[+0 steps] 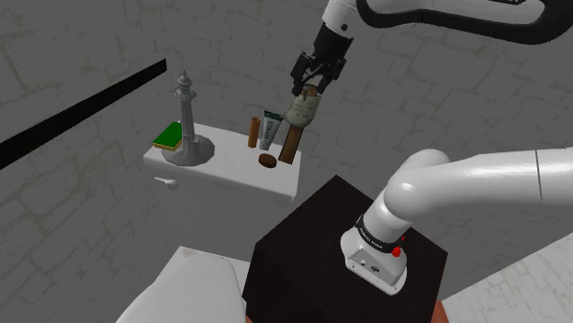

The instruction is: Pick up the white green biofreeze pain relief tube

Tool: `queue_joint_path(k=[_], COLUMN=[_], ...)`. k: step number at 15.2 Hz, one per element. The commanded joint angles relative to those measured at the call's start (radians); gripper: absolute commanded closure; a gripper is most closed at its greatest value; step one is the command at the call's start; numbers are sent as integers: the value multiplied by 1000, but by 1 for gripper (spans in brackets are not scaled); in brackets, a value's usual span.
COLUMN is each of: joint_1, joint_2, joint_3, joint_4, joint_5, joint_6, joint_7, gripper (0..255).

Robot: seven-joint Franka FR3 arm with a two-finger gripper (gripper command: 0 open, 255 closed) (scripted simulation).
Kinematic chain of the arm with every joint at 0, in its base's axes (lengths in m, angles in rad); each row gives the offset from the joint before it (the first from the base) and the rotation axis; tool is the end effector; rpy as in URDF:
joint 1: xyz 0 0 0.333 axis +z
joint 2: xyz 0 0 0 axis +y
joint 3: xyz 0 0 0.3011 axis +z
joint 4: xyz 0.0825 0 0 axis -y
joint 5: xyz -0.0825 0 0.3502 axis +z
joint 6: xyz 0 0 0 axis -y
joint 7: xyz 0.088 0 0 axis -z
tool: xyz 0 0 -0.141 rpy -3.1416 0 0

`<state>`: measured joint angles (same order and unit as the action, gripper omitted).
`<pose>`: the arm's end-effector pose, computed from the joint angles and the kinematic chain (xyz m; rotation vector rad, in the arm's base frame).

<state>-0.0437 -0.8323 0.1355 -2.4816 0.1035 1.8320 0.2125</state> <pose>0.2997 0.0455 0.5259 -3.0923 0.2690 -0.2750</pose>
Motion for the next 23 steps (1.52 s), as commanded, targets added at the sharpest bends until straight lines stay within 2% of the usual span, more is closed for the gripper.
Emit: queue_joint_path(k=[1,8,11,13,15,17,19,21,22,23], joint_1=[-17,-103,-170,-232,-315,-424,-567,-748,-812,-833], joint_2=[18,143,233,302,377,455,539,636,677,699], joint_3=[43,202,287,353,431,526,644,790,843,859], joint_4=[-57,-197,-226,-235,-233,-222,-198,-157,-138,-135], joint_5=[-4,-44,-89,-137,-207,-309,-455,-665,-754,-801], joint_6=[96,411,546,632,713,784,837,859,853,854], joint_7=[57,276,392,484,591,722,885,1095,1178,1216], gripper=[0,0,0,0,0,0,0,0,0,0])
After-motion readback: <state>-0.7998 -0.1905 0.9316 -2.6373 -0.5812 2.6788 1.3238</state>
